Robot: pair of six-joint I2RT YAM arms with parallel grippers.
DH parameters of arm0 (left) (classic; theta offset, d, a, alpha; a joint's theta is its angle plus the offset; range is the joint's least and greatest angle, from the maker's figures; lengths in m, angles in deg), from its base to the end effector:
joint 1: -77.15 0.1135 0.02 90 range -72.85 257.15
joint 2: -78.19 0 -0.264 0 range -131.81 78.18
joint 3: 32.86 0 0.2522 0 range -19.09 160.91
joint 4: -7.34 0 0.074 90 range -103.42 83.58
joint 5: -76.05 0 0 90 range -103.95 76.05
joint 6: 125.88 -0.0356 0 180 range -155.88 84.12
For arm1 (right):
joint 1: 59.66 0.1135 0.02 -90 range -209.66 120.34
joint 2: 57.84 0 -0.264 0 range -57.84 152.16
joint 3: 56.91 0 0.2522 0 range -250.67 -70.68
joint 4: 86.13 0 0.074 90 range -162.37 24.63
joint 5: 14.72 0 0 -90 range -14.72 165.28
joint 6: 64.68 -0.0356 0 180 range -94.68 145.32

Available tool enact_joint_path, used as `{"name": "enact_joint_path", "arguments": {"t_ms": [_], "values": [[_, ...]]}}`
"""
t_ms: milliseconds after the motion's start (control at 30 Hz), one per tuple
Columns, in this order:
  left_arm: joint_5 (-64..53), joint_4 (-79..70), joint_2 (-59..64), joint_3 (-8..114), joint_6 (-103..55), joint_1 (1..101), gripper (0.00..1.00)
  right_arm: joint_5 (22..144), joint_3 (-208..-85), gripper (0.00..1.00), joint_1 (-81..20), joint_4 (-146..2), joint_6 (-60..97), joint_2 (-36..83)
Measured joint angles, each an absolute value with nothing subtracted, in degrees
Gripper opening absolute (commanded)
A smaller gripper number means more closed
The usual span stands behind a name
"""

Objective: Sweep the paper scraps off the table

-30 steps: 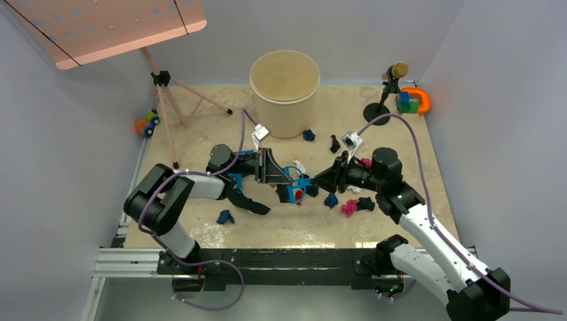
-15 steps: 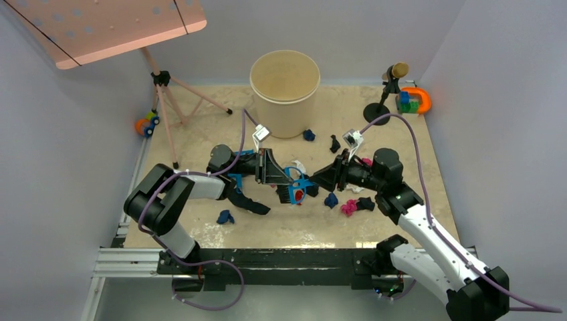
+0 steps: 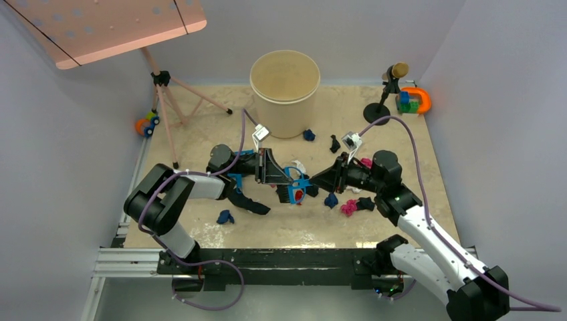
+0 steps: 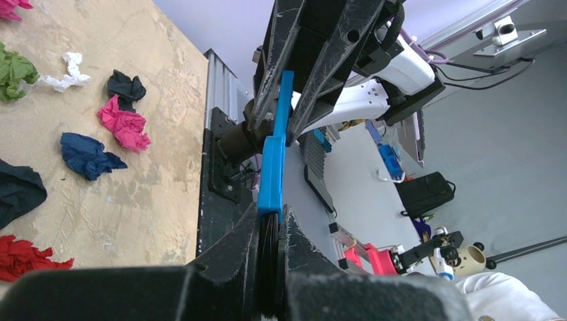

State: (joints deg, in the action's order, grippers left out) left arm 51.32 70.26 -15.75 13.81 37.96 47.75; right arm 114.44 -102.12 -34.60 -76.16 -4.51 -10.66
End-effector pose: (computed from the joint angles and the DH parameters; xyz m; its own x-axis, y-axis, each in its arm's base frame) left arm 0.2410 -0.1729 0.2156 -0.8637 0.0255 -0.5033 0.4950 -0.1453 -0.8567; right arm 0.1644 0.1017 0.2775 -0.6043 0.1432 -0.7837 -0.6772 0.4259 0.6000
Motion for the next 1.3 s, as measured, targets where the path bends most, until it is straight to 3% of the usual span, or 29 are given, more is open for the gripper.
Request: {"name": "enact_joint_path", "arguments": {"t_ms": [67, 167, 200, 267, 367, 467, 533, 767, 867, 933, 1133, 1300], "values": [[51.3, 70.2, -15.7, 13.8, 37.9, 47.8, 0.0, 115.0, -102.1, 0.21, -34.6, -76.6, -4.6, -10.8], [51.4, 70.2, -15.7, 13.8, 37.7, 47.8, 0.0, 115.9, -102.1, 0.04, -34.6, -76.9, -5.0, -11.2], [51.3, 70.2, -15.7, 13.8, 37.4, 47.8, 0.04, 116.3, -102.1, 0.0, -34.5, -77.0, -5.4, -11.2], [51.4, 70.3, -15.7, 13.8, 36.9, 47.8, 0.19, 116.8, -102.1, 0.0, -34.5, -77.1, -5.9, -11.4], [51.0, 70.6, -15.7, 13.8, 36.5, 47.8, 0.5, 116.6, -102.1, 0.0, -34.5, -77.1, -6.1, -12.0], [50.5, 70.7, -15.7, 13.8, 36.7, 48.1, 0.89, 114.0, -102.1, 0.0, -34.5, -75.5, -5.6, -13.3], [50.3, 70.7, -15.6, 13.7, 36.5, 48.5, 0.98, 110.9, -102.4, 0.0, -34.6, -73.3, -5.1, -14.0], [48.5, 68.9, -15.3, 12.9, 35.1, 50.3, 1.0, 94.5, -108.8, 0.0, -34.5, -59.2, -3.2, -14.1], [46.2, 59.6, -12.2, 12.7, 29.3, 50.5, 1.0, 85.4, -112.5, 0.0, -34.6, -53.7, -2.7, -13.5], [41.8, 45.6, -6.1, 12.8, 20.8, 50.4, 1.0, 78.2, -115.1, 0.0, -34.6, -50.0, -2.9, -12.7], [12.9, 8.5, 10.8, 16.9, 0.7, 47.2, 1.0, 52.9, -126.4, 0.0, -34.6, -37.0, -7.1, -4.3], [-10.7, -11.0, 12.3, 19.6, -3.5, 47.0, 1.0, 36.9, -137.4, 0.0, -34.6, -26.1, -9.9, 9.6]]}}
